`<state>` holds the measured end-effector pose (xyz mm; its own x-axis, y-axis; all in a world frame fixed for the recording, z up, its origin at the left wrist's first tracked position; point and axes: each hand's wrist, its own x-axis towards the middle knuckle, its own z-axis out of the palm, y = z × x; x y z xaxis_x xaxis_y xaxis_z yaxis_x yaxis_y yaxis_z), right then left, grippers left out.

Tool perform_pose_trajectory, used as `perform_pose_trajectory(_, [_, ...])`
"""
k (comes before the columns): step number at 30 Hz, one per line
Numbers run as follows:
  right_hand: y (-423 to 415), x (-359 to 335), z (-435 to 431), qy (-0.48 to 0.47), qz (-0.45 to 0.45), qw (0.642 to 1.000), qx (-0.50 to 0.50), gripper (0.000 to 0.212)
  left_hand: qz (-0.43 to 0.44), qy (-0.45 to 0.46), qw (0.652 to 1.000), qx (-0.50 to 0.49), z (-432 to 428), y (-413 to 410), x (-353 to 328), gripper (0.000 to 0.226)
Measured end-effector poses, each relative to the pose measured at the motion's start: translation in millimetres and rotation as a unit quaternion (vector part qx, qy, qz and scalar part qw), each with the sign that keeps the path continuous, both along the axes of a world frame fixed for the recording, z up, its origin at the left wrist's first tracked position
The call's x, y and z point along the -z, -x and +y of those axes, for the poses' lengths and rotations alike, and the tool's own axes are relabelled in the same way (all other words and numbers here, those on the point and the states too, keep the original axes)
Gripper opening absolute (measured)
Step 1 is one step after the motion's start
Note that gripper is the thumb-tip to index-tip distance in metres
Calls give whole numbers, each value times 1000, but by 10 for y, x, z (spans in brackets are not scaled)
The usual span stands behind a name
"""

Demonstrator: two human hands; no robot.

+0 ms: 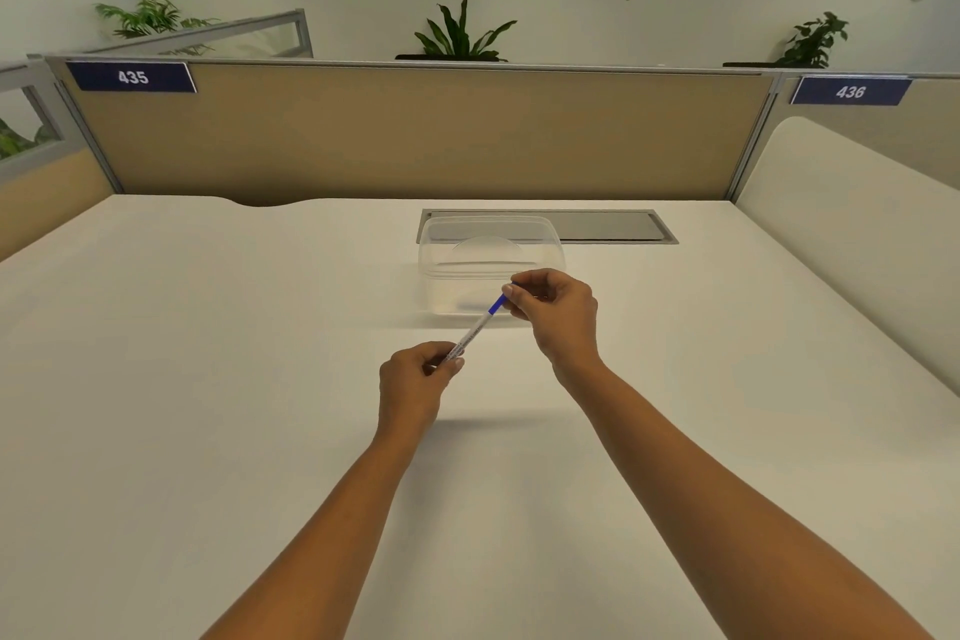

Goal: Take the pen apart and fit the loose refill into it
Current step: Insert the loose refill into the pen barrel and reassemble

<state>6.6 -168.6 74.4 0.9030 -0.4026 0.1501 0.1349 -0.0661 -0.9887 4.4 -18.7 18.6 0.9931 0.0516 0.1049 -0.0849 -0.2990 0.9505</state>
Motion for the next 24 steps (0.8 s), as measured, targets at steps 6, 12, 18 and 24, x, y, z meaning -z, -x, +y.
perform_pose_trajectory(6, [-6,-25,-41,-22,12,1000,-12,8,-9,14,1000,13,-4,11,-3,16])
perform_pose_trajectory(12, [-16,-38,-78,-17,7,997,-74,10,-9,9,999,50,-26,3,3,17])
perform_pose_trajectory(18, [-28,-28,-107,-49,15,995,-85,9,-16,-7,998,67,-22,-30,-27,16])
perform_pose_trajectory(24, [-13,51,-24,-91,24,994,-60,10,-47,-16,998,26,-44,-42,-79,12])
